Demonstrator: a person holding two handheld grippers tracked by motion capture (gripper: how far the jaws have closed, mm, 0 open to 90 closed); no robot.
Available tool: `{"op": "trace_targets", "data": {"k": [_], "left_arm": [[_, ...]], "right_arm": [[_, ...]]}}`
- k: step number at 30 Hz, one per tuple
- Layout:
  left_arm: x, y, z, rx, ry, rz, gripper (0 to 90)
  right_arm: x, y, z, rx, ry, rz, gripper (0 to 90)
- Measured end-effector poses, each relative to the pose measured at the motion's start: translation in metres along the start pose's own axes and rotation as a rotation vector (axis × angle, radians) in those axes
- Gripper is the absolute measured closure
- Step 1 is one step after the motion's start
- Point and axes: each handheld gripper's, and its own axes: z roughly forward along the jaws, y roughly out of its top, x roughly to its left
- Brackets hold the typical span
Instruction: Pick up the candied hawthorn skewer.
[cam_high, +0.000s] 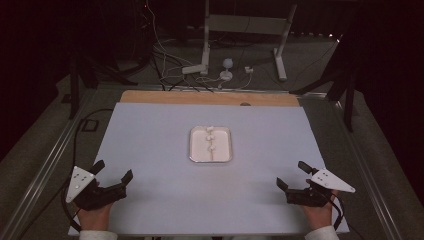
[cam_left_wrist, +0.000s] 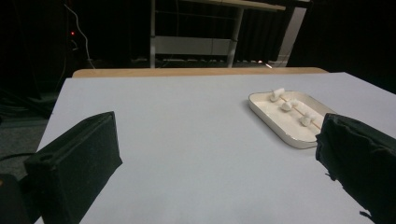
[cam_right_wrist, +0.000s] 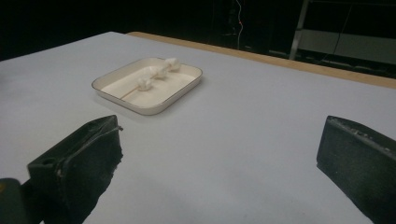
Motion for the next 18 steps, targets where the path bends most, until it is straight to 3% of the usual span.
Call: {"op": "trace_targets", "data": {"k": [10,13,18], "left_arm": [[0.0005,-0.0025,0.0021,0.008,-0.025,0.021,0.6],[0.0008,-0.0027,0.0027,-0.006,-0.046,0.023,1.9],[-0.0009,-0.0023,0.0023,-0.024,-0.044,0.026,1.8]], "right_arm": [[-0.0008,-0.0002,0.0026,0.012,-0.009,-0.018,0.0],[-0.001,-0.0002,0.0023,0.011,-0.019,-0.023,0.0],[-0.003,-0.0011,0.0009,0.002,-0.031,-0.019,0.0]]}}
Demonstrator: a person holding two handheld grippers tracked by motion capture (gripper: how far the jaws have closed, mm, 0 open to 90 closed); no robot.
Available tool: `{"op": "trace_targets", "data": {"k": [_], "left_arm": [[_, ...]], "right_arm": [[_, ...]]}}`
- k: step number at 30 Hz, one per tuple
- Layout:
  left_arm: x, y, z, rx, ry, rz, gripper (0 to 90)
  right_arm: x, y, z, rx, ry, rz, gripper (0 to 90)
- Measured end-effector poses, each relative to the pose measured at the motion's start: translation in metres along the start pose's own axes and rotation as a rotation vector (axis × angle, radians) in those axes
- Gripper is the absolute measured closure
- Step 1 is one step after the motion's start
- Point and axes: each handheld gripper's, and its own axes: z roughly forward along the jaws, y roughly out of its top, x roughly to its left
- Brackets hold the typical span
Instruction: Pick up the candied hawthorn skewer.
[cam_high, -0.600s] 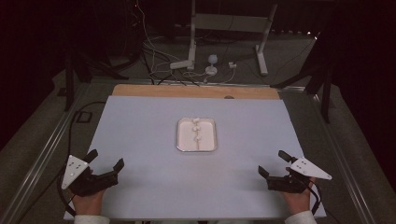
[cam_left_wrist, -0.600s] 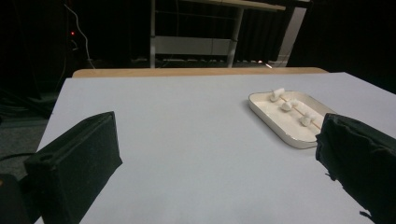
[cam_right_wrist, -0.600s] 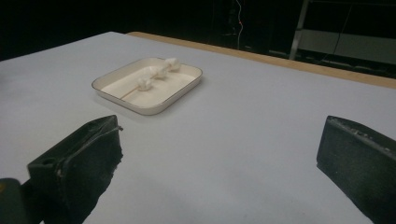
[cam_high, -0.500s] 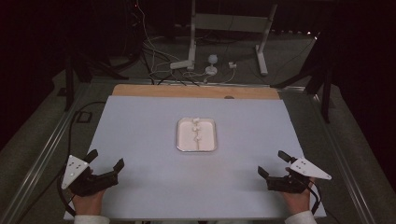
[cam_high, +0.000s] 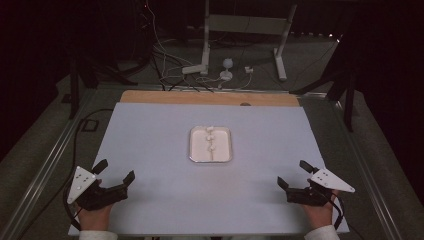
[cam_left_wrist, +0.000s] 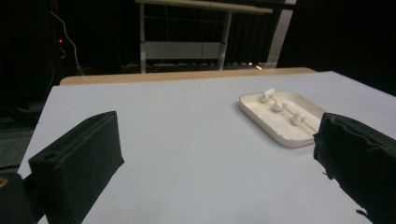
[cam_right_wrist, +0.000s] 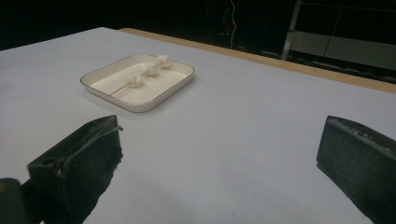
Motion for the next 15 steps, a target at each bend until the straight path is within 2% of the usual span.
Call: {"op": "trace_targets", "data": {"k": [5,8,11,15], "left_arm": [[-0.001,0.005,-0.001,-0.021,0.012,0.012,1.8],[-0.001,0.008,-0.001,-0.028,0.001,-0.006,1.8],[-0.001,0.012,0.0,-0.016,-0.008,-0.02,1.8],[0.0,0.019,0.003,-0.01,-0.011,-0.016,1.8]], "right_arm": [[0.001,-0.001,0.001,0.001,0.004,-0.005,0.0],[0.002,0.0,0.001,0.001,0.0,-0.017,0.0],[0.002,0.0,0.0,-0.004,-0.002,-0.011,0.0],[0.002,0.0,0.0,-0.005,-0.002,-0.01,0.0]]}}
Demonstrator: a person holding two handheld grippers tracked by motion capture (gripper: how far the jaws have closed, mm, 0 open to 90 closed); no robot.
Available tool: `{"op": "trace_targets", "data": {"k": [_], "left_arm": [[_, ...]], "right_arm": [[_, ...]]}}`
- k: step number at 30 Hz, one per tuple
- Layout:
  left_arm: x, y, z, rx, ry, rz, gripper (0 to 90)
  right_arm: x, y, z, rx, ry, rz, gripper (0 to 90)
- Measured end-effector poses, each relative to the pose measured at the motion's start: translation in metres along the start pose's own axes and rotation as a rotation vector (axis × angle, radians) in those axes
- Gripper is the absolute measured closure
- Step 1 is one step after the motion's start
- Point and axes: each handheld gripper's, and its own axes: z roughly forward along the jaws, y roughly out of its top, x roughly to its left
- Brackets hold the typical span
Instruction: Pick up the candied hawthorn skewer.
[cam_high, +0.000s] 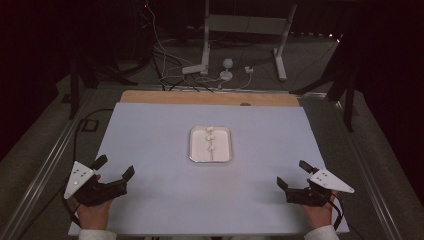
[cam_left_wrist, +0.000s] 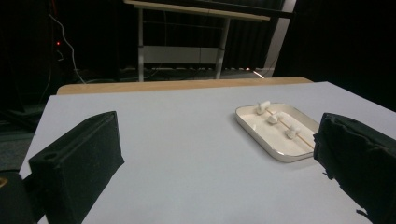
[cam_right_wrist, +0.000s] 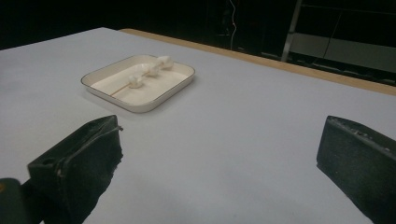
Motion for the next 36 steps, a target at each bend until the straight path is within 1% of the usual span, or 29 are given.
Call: {"op": "trace_targets", "data": {"k": [3,7,18,21,23,28,36], "left_arm": [[0.001,0.005,0.003,0.002,-0.002,0.001,1.8],[-0.001,0.01,0.008,0.018,-0.011,0.004,1.8],[-0.009,0.026,0.025,0.036,-0.041,0.011,1.8],[-0.011,0.028,0.032,0.041,-0.058,0.002,1.8],[-0.013,0.029,0.037,0.05,-0.08,-0.008,1.8],[-0.02,0.031,0.048,0.075,-0.101,-0.003,1.8],[-0.025,0.035,0.063,0.093,-0.106,0.003,1.8]], "right_arm": [[0.001,0.0,0.001,0.002,0.003,-0.001,0.0],[0.003,0.0,0.002,0.004,0.007,-0.005,0.0],[0.003,-0.001,0.003,0.015,0.008,-0.01,0.0],[0.004,-0.001,0.003,0.013,0.007,-0.007,0.0],[0.004,-0.001,0.003,0.014,0.008,-0.008,0.0],[0.004,-0.001,0.003,0.013,0.009,-0.007,0.0],[0.004,-0.001,0.003,0.015,0.011,-0.009,0.0]]}}
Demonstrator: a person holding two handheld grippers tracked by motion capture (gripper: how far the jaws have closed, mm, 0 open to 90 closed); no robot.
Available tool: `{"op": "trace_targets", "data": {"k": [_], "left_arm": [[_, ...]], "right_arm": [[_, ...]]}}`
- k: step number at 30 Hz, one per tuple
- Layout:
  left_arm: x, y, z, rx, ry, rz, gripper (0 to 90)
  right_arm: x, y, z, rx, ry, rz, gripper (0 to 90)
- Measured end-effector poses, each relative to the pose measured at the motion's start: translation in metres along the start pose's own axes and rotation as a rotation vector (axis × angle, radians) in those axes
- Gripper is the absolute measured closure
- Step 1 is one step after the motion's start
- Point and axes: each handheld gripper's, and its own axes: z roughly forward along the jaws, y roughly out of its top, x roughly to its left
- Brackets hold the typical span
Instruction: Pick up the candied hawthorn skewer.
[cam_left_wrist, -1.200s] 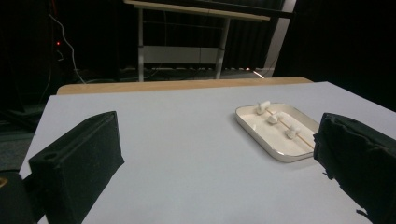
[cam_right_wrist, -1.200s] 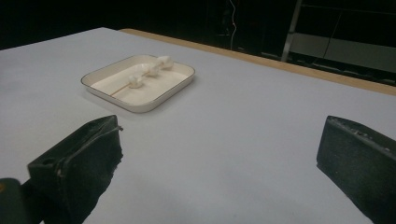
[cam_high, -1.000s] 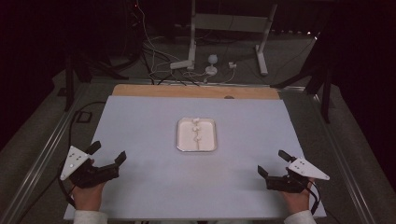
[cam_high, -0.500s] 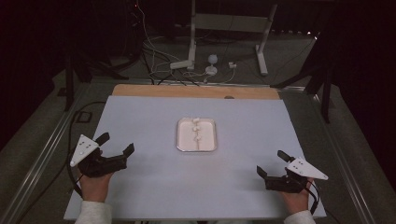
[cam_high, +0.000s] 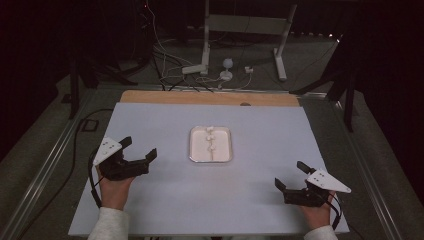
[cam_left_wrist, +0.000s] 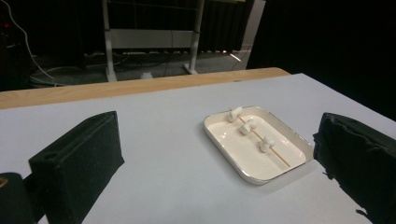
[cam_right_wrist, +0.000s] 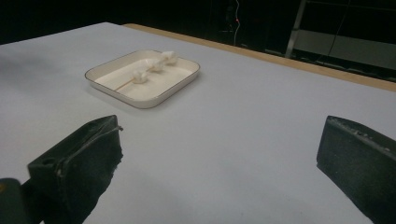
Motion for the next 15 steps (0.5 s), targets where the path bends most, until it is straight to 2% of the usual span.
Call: {"op": "trace_targets", "data": {"k": [15], "left_arm": [[-0.012,0.004,0.032,0.035,-0.036,0.004,1.8]], "right_arm": [[0.0,0.0,0.001,0.002,0.002,0.001,0.0]]}}
